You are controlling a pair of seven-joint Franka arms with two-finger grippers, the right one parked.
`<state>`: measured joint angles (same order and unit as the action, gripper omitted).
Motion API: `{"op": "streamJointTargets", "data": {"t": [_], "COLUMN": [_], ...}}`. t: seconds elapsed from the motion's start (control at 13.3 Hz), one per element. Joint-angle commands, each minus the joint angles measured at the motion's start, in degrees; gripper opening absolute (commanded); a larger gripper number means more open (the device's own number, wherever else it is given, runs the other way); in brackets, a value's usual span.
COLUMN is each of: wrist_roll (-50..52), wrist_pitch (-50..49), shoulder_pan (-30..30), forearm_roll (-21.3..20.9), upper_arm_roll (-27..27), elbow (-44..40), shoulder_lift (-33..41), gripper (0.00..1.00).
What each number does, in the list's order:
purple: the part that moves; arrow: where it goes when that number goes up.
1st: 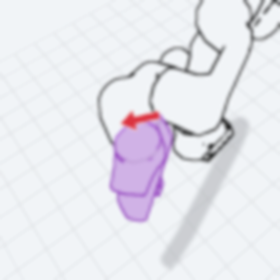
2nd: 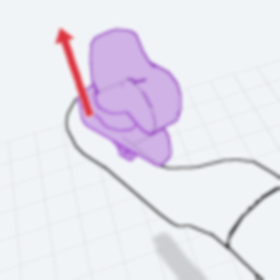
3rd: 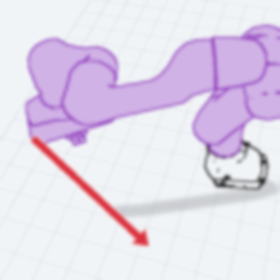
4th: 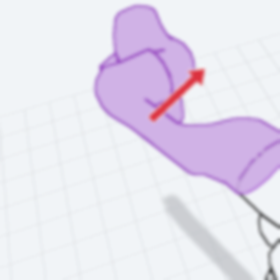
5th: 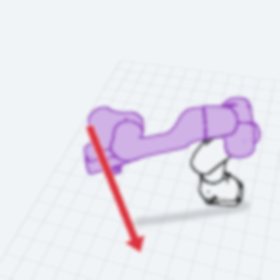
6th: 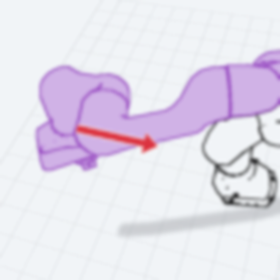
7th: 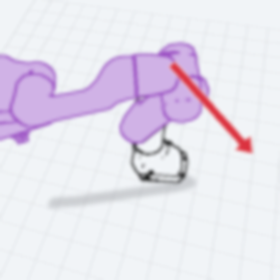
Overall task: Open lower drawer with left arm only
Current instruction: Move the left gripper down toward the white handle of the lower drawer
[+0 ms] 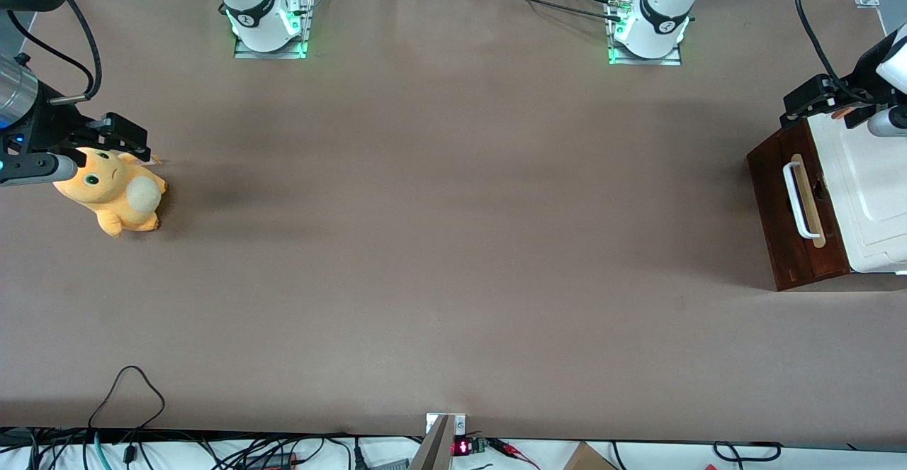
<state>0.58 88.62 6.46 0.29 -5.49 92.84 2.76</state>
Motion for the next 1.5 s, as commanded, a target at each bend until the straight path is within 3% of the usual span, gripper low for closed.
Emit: {"op": "streamJointTargets", "data": {"t": [0.0, 0.38, 0.97, 1.12, 1.27, 1.43], "wrist_roll": [-0.8, -0.8, -0.9, 0.3, 9.4, 20.0], "wrist_pitch": [-2.9, -2.8, -2.8, -2.5, -2.4, -2.9], "shoulder_pan": [0.7, 0.7, 0.8, 0.7, 0.7, 0.7], "forearm_roll": [0.4, -3.7, -2.9, -4.9, -19.5, -30.3], "upper_arm_roll": [-0.3, -1.6, -1.5, -3.6, -11.4, -17.9], "elbow": [-1.1, -1.4, 2.2, 3.3, 6.4, 11.7], "shoulder_lift": [0.1, -0.3, -1.7, -1.8, -2.0, -2.4], "gripper": [1.00, 1.00, 1.00, 1.00, 1.00, 1.00]}}
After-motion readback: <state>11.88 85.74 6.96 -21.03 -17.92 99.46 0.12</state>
